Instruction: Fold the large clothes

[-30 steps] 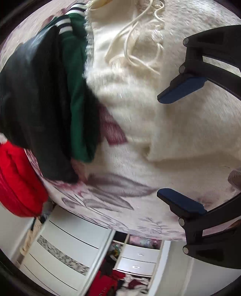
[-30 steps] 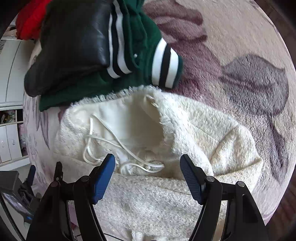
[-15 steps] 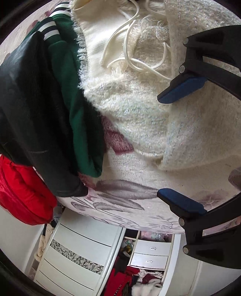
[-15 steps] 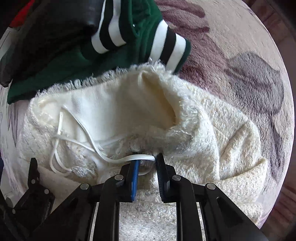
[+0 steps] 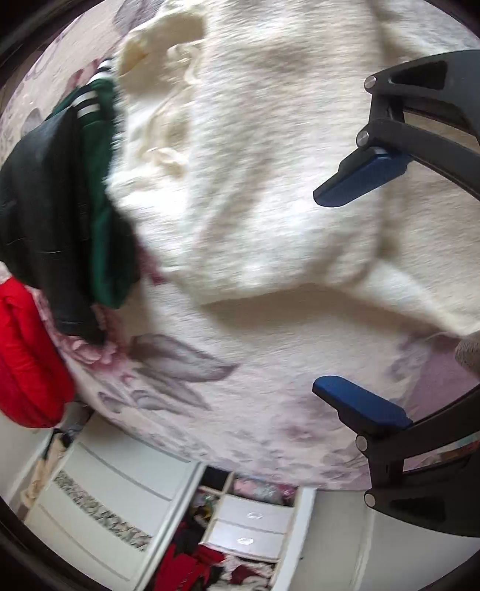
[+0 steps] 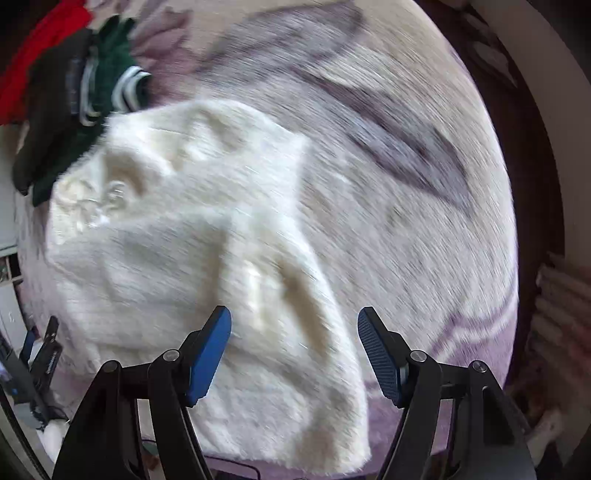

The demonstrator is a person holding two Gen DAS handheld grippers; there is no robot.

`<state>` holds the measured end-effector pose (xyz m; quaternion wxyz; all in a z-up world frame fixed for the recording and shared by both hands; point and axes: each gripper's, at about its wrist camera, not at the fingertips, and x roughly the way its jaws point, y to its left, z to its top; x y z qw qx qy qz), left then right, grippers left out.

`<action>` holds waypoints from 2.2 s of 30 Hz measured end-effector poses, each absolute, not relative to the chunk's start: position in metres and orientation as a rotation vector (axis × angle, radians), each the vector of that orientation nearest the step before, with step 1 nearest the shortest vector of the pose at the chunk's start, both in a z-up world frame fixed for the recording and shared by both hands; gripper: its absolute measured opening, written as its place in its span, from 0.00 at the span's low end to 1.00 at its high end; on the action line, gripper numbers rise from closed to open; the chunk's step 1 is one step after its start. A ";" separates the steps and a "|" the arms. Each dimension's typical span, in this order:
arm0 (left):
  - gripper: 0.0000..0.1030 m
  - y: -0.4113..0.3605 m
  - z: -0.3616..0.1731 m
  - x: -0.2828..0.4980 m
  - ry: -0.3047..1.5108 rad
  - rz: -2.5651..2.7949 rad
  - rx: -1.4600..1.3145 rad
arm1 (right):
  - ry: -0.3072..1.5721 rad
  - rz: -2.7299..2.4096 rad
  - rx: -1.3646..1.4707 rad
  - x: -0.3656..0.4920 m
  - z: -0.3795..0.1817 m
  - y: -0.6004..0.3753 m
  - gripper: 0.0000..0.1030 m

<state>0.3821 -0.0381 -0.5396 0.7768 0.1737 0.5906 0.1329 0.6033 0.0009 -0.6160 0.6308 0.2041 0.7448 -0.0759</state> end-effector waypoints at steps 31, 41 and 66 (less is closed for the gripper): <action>0.92 -0.170 -0.623 0.319 1.485 0.168 0.344 | 1.567 -0.066 0.317 0.596 -0.685 0.002 0.23; 0.92 -0.148 -0.590 0.297 1.448 0.122 0.347 | 1.804 -0.087 0.486 0.416 -0.660 -0.051 0.58; 0.92 -0.161 -0.558 0.215 1.455 0.393 0.432 | 1.792 0.066 0.224 0.358 -0.636 -0.083 0.59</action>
